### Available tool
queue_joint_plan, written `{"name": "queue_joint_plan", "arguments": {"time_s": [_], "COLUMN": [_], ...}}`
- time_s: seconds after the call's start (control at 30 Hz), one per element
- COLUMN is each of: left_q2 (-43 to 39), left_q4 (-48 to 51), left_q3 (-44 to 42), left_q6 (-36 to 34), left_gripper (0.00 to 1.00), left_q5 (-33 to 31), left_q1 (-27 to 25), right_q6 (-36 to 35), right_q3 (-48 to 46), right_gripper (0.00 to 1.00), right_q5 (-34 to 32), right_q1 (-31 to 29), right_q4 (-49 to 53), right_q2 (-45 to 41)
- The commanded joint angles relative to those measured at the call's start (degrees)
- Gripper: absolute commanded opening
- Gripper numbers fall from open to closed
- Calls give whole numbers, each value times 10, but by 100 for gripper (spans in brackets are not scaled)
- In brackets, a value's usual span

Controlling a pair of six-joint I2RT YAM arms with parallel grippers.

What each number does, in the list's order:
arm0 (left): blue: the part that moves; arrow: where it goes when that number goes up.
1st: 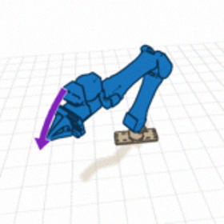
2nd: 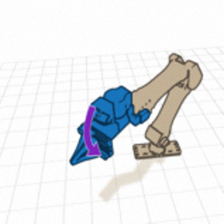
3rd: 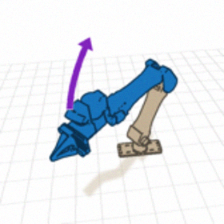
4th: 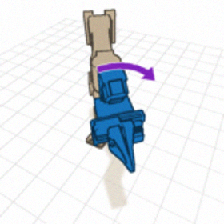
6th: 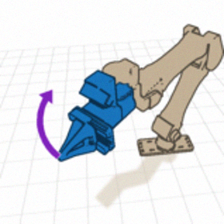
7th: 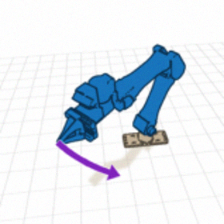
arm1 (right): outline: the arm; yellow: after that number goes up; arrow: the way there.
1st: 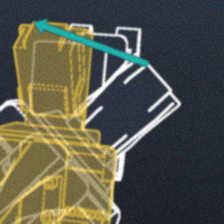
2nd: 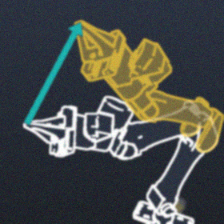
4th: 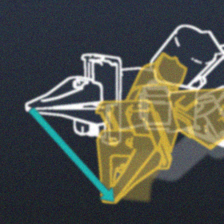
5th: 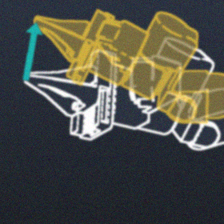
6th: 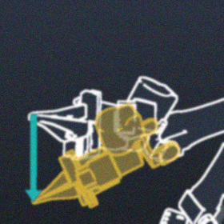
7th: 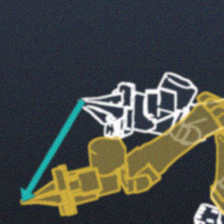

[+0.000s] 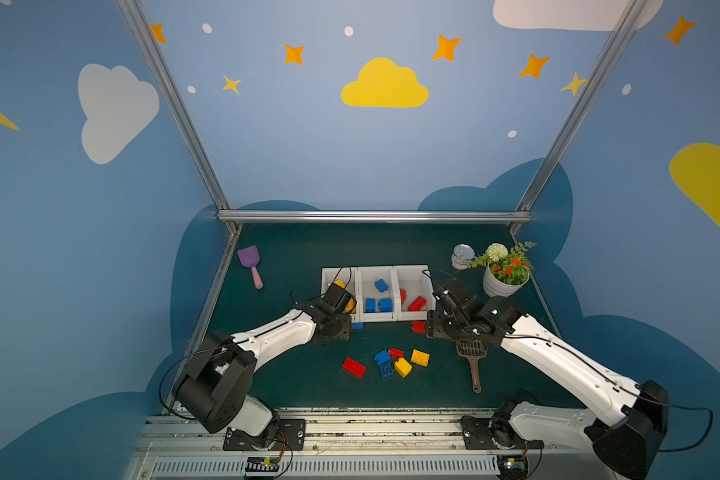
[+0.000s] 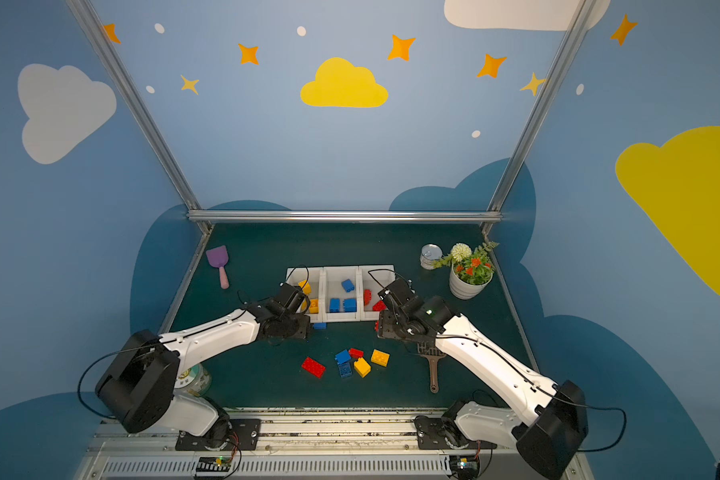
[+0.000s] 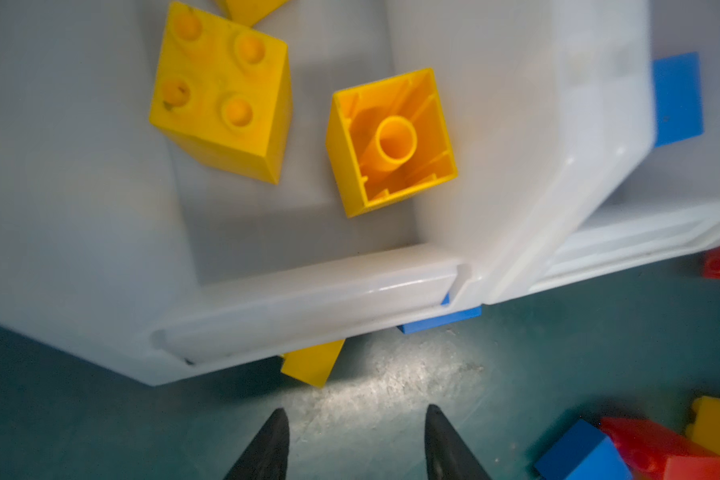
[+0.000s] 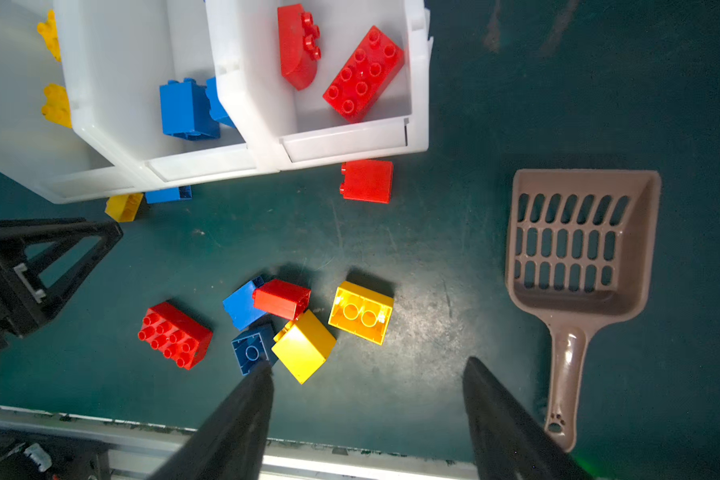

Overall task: Sort the legos into containers by color
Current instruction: 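Draw the right gripper back toward the scoop while the left moves to the bin, then lower the left gripper onto a yellow brick under the bin's front edge and grasp it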

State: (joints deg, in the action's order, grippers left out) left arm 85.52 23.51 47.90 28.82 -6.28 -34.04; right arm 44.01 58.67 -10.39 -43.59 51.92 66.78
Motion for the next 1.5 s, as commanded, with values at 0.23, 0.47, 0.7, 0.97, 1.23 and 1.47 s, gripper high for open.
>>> {"name": "queue_joint_plan", "arguments": {"time_s": [0.23,0.47,0.7,0.97,1.23,1.47], "left_q2": [21,51,56,73,87,86], "left_q4": [-13,-17,-17,-27,-30,-36], "left_q3": [-8,-1,-3,5,5,-3], "left_q6": [-12,-19,-19,-30,-29,-31], "left_gripper": [52,51,50,50,44,37], "left_q5": [-18,-35,-59,-70,-68,-65], "left_q1": [-3,-11,-13,-13,-13,-18], "right_q6": [-7,-6,8,15,20,28], "right_q3": [-63,-65,-81,-87,-91,-101], "right_gripper": [73,73,73,73,73,72], "right_q5": [-58,-63,-67,-75,-78,-74], "right_q1": [5,8,8,9,9,9], "right_q4": [-55,-35,-29,-15,-8,-14], "right_q2": [-92,-106,-127,-143,-153,-153]}}
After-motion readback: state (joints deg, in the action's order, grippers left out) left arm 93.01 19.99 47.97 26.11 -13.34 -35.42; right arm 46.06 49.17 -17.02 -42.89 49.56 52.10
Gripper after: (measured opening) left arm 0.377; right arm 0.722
